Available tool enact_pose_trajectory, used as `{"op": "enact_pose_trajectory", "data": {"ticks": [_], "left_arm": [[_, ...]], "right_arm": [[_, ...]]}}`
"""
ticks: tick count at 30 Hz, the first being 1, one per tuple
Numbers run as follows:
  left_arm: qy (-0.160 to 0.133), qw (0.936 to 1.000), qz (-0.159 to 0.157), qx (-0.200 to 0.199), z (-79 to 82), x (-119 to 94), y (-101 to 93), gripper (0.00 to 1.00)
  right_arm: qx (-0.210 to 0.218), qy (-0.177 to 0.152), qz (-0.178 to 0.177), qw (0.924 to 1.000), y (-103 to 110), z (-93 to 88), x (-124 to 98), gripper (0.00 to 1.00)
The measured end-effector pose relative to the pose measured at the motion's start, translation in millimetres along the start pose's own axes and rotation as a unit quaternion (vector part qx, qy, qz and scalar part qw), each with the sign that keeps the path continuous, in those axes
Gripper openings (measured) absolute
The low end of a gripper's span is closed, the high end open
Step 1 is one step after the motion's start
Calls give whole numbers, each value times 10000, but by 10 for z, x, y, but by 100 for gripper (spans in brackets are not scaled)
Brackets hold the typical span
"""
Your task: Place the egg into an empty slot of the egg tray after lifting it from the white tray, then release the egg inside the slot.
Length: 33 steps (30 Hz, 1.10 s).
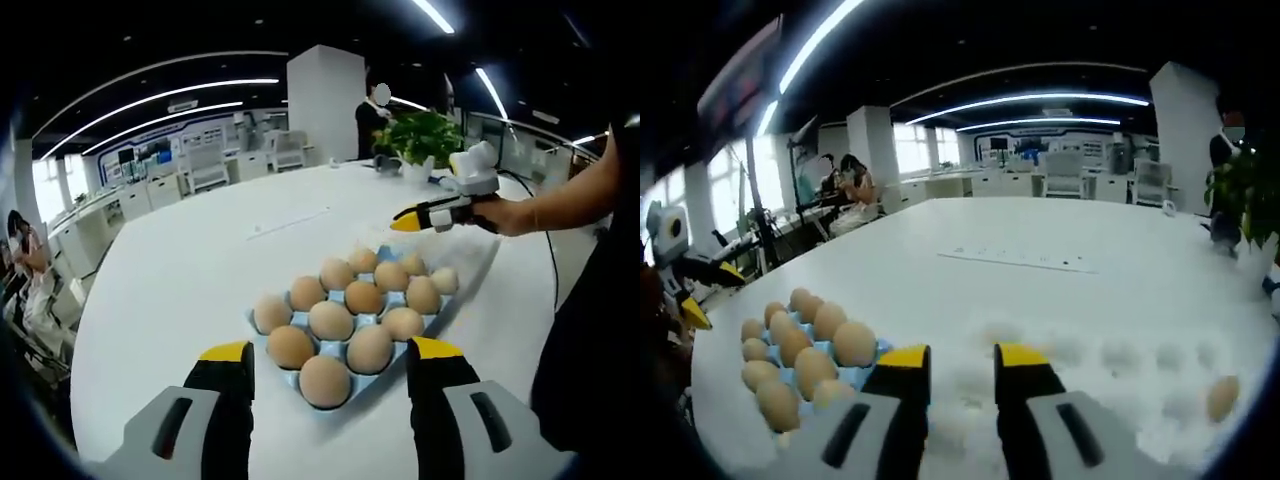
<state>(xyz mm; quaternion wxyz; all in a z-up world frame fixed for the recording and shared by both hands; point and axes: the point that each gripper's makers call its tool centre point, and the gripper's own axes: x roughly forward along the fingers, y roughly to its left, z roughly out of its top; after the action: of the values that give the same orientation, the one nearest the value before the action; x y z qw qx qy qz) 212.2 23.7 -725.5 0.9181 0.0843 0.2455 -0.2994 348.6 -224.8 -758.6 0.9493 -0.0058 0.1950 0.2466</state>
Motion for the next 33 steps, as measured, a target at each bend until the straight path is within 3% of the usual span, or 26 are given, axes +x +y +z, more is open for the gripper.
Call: {"op": "enact_pose_trajectory", "data": {"ticks": [9, 14, 16, 21, 27, 33], "left_arm": [[11, 10000, -17, 29, 9, 3, -15, 62], [27, 10000, -13, 30, 4, 0, -16, 62], [26, 10000, -18, 33, 6, 1, -23, 62], [23, 10000, -5, 24, 9, -3, -19, 62], [15, 10000, 3, 26, 17, -13, -16, 62], [-1, 10000, 25, 9, 26, -26, -7, 63]], "right_arm": [[-112, -7, -760, 9970, -606, -100, -321, 24], [-1, -101, -1459, 9893, -1062, -133, -566, 24], [-125, -146, -1927, 9811, -1321, -119, -726, 24], [-82, -144, -2256, 9741, -1616, -154, -885, 24], [-21, -41, -2494, 9684, -1787, -249, -943, 24], [12, 68, -2539, 9672, -1777, -310, -941, 25]]}}
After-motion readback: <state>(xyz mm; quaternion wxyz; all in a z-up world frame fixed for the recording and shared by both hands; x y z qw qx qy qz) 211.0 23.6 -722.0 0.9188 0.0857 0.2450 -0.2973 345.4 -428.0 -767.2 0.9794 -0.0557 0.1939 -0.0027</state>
